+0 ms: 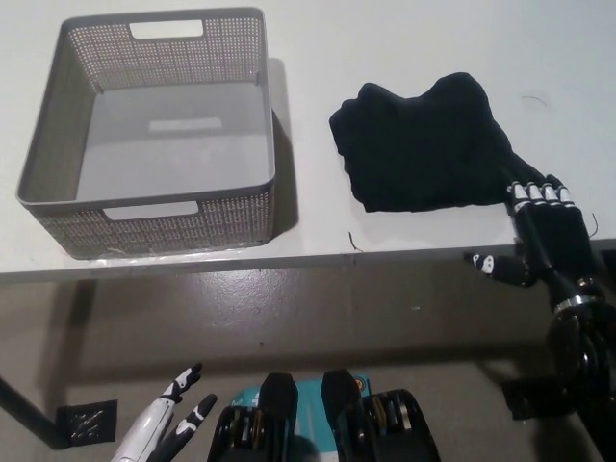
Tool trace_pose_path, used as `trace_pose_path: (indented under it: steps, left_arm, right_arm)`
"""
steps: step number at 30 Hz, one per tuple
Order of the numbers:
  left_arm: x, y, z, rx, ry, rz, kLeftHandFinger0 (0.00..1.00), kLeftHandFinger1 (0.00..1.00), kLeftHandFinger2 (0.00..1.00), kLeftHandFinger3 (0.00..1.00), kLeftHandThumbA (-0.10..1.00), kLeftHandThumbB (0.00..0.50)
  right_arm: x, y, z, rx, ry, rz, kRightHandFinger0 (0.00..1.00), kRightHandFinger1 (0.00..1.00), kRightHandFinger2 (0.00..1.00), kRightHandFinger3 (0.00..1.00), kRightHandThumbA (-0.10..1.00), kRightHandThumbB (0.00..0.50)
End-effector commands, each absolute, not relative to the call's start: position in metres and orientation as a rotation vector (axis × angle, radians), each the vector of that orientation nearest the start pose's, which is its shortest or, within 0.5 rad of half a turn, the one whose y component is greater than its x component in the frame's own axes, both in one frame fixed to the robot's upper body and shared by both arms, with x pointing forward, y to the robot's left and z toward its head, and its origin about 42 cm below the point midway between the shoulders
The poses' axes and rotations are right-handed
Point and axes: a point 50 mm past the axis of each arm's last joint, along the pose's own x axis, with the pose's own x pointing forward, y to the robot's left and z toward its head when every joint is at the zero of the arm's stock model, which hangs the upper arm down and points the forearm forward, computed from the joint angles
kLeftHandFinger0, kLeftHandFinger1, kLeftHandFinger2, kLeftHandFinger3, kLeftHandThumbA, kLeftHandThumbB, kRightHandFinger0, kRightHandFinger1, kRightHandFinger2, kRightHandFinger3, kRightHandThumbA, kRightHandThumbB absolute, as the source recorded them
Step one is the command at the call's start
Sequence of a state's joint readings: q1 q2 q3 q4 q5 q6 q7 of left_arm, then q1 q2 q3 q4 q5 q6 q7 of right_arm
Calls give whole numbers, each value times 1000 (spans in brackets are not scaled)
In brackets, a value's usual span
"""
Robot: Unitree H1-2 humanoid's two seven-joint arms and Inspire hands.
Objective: Use the right hand to pick up a t shirt on the right hand side and place it into a contianer on the left side
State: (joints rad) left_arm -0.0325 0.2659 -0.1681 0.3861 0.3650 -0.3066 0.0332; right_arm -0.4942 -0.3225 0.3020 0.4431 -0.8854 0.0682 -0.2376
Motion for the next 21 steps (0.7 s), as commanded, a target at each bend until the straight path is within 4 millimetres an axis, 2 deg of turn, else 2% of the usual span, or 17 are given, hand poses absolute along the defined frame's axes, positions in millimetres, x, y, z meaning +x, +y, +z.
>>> trace_pose_path:
  steps: [1, 2, 7, 15, 17, 21]
  left_arm:
    - [278, 271, 30, 635, -20, -260, 1000, 1000, 1000, 1000, 1000, 349]
    - [278, 270, 30, 630, -24, -257, 1000, 1000, 1000, 1000, 1000, 340]
    - [277, 272, 29, 648, -15, -259, 1000, 1000, 1000, 1000, 1000, 360]
    - [275, 273, 29, 640, -14, -256, 1000, 1000, 1000, 1000, 1000, 343]
    - [276, 273, 27, 627, -12, -259, 1000, 1000, 1000, 1000, 1000, 346]
    - [279, 270, 27, 628, -18, -261, 1000, 1000, 1000, 1000, 1000, 344]
  right_arm:
    - [450, -235, 178, -1341, -302, -55, 1000, 1000, 1000, 1000, 959, 500]
    - [452, -234, 180, -1354, -302, -50, 1000, 1000, 1000, 1000, 971, 500]
    - [451, -233, 189, -1358, -321, -43, 1000, 1000, 1000, 1000, 951, 500]
    - [448, -239, 197, -1381, -318, -52, 1000, 1000, 1000, 1000, 956, 500]
    - [452, -237, 201, -1386, -307, -48, 1000, 1000, 1000, 1000, 918, 500]
    - [456, -237, 204, -1402, -318, -59, 1000, 1000, 1000, 1000, 924, 500]
